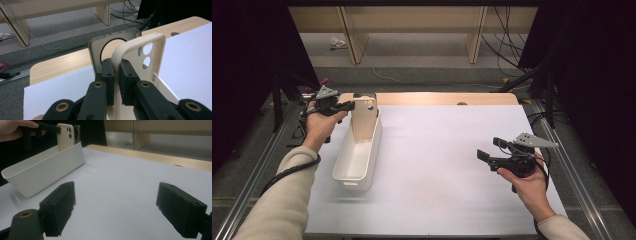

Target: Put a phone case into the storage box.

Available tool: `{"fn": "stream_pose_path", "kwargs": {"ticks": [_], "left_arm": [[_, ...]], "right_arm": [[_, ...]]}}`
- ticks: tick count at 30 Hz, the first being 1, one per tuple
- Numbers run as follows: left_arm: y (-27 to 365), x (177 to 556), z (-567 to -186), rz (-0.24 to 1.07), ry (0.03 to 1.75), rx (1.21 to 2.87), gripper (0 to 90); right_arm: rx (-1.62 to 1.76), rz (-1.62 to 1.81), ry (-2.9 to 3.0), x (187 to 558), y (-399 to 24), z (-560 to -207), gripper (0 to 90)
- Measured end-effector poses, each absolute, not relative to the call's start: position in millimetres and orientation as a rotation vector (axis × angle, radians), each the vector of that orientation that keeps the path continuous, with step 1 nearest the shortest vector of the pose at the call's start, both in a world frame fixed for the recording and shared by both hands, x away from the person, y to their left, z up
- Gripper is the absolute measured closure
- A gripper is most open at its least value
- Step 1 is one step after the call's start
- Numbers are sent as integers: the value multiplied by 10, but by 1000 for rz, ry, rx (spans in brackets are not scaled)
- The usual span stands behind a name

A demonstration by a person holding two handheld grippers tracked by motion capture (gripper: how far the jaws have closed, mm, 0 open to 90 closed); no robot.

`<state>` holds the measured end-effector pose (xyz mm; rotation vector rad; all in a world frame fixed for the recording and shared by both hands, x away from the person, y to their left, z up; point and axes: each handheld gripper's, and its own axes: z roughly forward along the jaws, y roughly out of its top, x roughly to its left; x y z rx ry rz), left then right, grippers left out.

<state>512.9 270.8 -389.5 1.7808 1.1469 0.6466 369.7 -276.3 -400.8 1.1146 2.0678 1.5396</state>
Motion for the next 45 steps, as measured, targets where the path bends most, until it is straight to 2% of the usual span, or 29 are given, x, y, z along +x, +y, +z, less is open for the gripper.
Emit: {"fn": "stream_pose_path", "kwargs": {"ticks": [4,6,10,14,17,23,33,45], "left_arm": [[2707,5152,-3894,670,1146,1806,827],[2698,5165,-3908,721,1136,1842,787],[2678,5181,-3928,781,1157,1839,560],[2651,5167,-3907,799,1162,1850,381],[2643,5142,-3865,839,1165,1844,320],[2582,4992,-3766,803,1146,1839,212],[2487,4624,-3746,733,1105,1845,115],[2309,4232,-3792,649,1034,1828,93]], "right_arm": [[1116,1540,2066,3697,-2765,-4007,166],[1114,1543,2065,3697,-2765,-4005,166],[1119,1545,2066,3693,-2768,-4002,166],[1120,1545,2066,3698,-2770,-4006,165],[1118,1544,2068,3697,-2763,-4005,165],[1119,1544,2067,3695,-2767,-4003,165],[1121,1541,2073,3697,-2758,-4007,164],[1121,1541,2077,3699,-2756,-4010,164]]}}
